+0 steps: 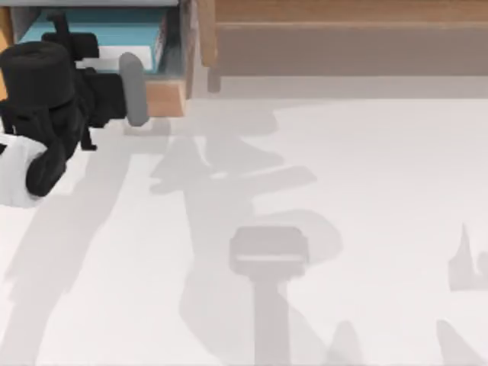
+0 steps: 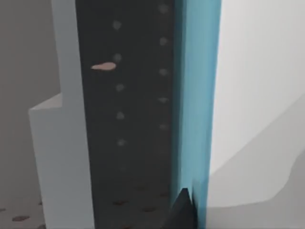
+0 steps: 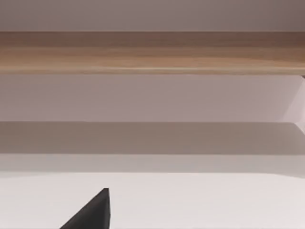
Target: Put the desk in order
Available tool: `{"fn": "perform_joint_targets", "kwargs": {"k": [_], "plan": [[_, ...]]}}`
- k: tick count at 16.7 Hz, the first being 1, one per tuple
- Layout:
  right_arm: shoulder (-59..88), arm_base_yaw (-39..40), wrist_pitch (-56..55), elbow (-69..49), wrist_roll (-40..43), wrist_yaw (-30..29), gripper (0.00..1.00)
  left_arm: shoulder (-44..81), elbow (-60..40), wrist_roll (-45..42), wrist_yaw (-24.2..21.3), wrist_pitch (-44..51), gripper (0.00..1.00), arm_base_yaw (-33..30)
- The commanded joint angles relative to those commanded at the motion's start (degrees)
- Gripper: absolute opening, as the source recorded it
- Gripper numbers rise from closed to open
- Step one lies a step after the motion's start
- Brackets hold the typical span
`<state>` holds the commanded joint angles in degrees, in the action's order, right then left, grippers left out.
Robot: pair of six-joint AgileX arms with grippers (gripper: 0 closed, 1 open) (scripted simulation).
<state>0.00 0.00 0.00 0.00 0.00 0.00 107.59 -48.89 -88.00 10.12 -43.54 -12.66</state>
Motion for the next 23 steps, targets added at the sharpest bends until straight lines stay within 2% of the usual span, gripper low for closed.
{"fn": "perform_joint_targets", "kwargs": {"k": [10, 23], "plan": [[0.00, 0.00, 0.00, 0.00, 0.00, 0.00, 1.00, 0.00, 0.00, 0.00, 0.00, 0.00, 0.98, 0.00], [0.00, 0.00, 0.00, 0.00, 0.00, 0.00, 1.00, -2.91, 2.89, 0.00, 0.59, -0.97, 1.00, -0.14]]}}
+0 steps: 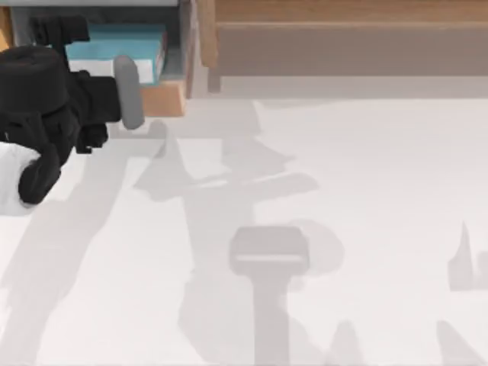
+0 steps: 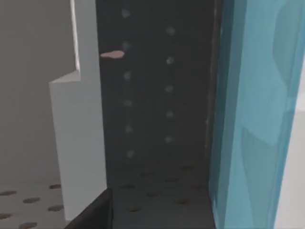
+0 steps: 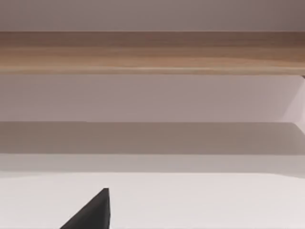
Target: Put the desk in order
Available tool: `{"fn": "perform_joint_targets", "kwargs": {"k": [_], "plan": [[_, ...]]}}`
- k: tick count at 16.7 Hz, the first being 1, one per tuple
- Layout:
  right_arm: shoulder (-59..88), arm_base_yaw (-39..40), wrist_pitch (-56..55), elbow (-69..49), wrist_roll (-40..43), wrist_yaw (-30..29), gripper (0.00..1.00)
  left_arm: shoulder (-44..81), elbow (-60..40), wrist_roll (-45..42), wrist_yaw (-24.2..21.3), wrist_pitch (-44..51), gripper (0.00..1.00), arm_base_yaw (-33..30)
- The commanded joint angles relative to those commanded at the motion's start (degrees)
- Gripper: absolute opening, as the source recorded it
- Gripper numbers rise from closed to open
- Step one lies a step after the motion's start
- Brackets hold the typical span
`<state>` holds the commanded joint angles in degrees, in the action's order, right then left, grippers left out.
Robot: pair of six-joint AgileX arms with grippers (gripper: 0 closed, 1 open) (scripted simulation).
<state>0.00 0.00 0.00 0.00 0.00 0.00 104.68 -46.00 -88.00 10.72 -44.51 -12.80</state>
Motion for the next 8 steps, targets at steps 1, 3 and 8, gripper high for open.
{"fn": "perform_joint_targets", "kwargs": {"k": [1, 3, 8], "plan": [[0.00, 0.00, 0.00, 0.00, 0.00, 0.00, 1.00, -1.15, 1.25, 0.09, 0.24, -0.38, 1.00, -0.17], [0.00, 0.00, 0.00, 0.00, 0.00, 0.00, 1.00, -3.42, 3.93, 0.27, 0.71, -1.16, 1.00, -0.64], [0.00, 0.00, 0.00, 0.00, 0.00, 0.00, 1.00, -5.89, 8.92, 0.48, 1.25, -1.95, 1.00, -1.73]]}}
